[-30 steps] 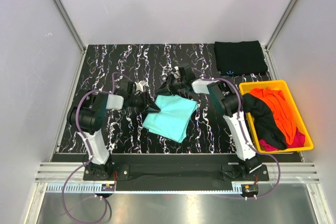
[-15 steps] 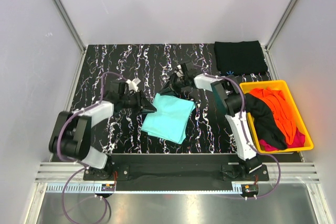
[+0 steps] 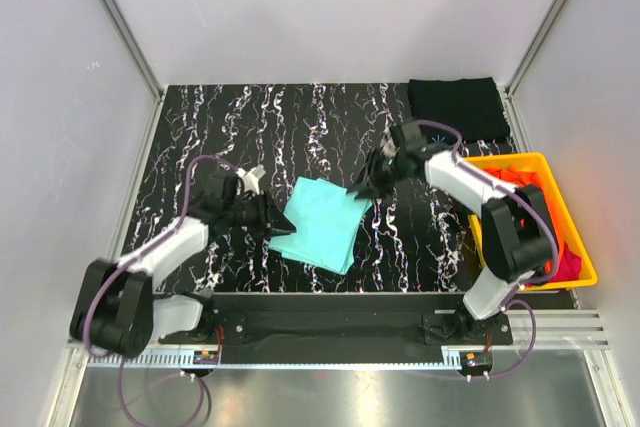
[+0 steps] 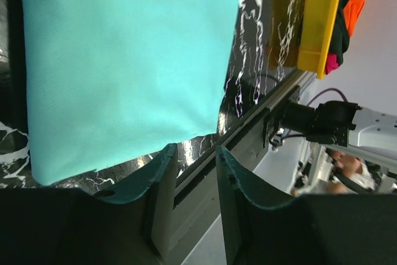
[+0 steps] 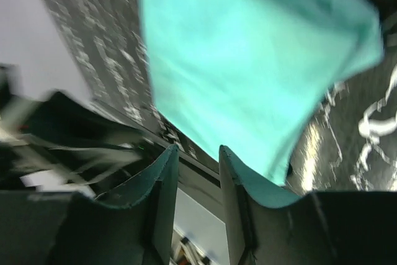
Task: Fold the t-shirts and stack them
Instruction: Fold the tshirt
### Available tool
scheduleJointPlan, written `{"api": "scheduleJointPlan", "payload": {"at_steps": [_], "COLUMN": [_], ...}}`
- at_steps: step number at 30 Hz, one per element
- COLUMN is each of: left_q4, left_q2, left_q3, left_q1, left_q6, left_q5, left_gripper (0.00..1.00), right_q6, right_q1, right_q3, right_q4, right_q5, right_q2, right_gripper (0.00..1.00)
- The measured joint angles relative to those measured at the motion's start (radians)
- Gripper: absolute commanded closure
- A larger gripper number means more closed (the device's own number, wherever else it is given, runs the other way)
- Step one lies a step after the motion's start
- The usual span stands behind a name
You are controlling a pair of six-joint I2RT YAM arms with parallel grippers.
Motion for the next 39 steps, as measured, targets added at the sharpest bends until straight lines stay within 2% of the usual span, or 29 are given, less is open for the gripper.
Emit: {"api": "scheduleJointPlan", "payload": {"at_steps": [3, 7, 13, 19, 26, 31, 34, 39], "left_q4": [-0.061, -0.166, -0.296, -0.360, -0.403, -0.418, -0.423, -0.423], "left_q2": [-0.125, -0.267, -0.446, -0.540, -0.566, -0.544, -0.509, -0.428], "left_q3": [0.002, 0.006, 0.005, -0.024, -0.033, -0.029, -0.012, 0.034], "left_q1": [0.000, 0.001, 0.001, 0.001, 0.001, 0.001, 0.000, -0.016], "left_q6": [0.008, 0.013, 0.005, -0.006, -0.009, -0.008, -0.005, 0.023], "left_q5": [-0.056, -0.130, -0.216, -0.236, -0.236, -0.237, -0.240, -0.251], "left_gripper": [0.62, 0.61, 0.59, 0.58, 0.57, 0.56, 0.53, 0.49], "right_q6": [0.006, 0.041, 0.103, 0.166, 0.231, 0.254, 0.245, 0.168], "right_q1": [0.087, 0.279, 0.518, 0.635, 0.640, 0.605, 0.519, 0.291], "right_q3": [-0.111, -0.211, -0.230, -0.237, -0.337, -0.407, -0.426, -0.396], "right_q4": [-0.018, -0.026, 0.004, 0.065, 0.092, 0.123, 0.124, 0.113], "right_q5": [0.043, 0.106, 0.179, 0.214, 0.298, 0.332, 0.332, 0.332], "right_q2": [-0.047, -0.052, -0.067, -0.020, -0.021, -0.085, -0.103, -0.084], "right_gripper": [0.60, 0.62, 0.77, 0.81, 0.80, 0.80, 0.79, 0.76]}}
